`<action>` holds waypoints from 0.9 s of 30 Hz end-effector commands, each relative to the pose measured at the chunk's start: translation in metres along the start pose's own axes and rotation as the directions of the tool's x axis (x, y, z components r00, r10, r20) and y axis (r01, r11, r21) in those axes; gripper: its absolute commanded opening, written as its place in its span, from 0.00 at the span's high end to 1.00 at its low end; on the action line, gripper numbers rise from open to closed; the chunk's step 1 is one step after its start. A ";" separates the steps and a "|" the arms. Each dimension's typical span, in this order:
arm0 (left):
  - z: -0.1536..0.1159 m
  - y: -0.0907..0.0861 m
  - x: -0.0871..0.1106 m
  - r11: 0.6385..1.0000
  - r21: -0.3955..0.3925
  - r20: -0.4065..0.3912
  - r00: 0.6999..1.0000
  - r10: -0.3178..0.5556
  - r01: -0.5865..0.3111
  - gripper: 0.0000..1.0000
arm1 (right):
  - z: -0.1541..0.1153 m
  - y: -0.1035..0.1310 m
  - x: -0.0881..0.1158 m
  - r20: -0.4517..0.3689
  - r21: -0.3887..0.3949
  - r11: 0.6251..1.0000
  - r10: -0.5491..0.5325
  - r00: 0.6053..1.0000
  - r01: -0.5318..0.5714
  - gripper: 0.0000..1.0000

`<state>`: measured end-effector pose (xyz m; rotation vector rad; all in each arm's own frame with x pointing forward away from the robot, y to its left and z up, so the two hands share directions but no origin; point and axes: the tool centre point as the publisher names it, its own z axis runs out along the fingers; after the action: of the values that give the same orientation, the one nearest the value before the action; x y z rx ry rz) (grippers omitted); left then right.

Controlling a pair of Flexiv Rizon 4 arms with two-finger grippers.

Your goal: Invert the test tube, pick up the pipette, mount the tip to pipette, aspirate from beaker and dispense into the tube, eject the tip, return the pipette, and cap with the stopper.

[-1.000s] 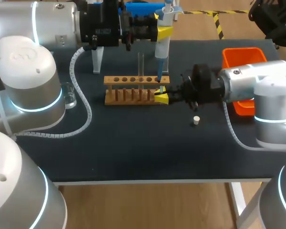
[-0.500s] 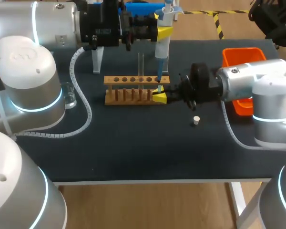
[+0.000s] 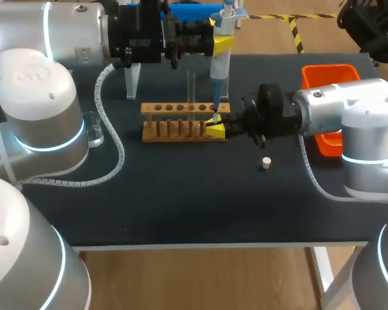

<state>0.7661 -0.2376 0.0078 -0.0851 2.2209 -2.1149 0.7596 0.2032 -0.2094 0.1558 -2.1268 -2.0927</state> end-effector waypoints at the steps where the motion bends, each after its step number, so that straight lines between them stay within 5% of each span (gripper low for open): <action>1: -0.001 0.000 0.001 1.000 0.001 0.000 1.000 0.000 0.000 1.00 | 0.001 0.001 0.000 0.004 0.001 1.000 0.002 1.000 -0.002 1.00; 27: -0.001 0.000 0.001 1.000 0.001 0.000 1.000 0.000 0.000 1.00 | 0.002 0.006 0.002 0.008 0.002 1.000 0.013 1.000 -0.013 1.00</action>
<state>0.7661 -0.2376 0.0078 -0.0850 2.2209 -2.1149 0.7594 0.2048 -0.2048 0.1397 -2.1206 -2.0888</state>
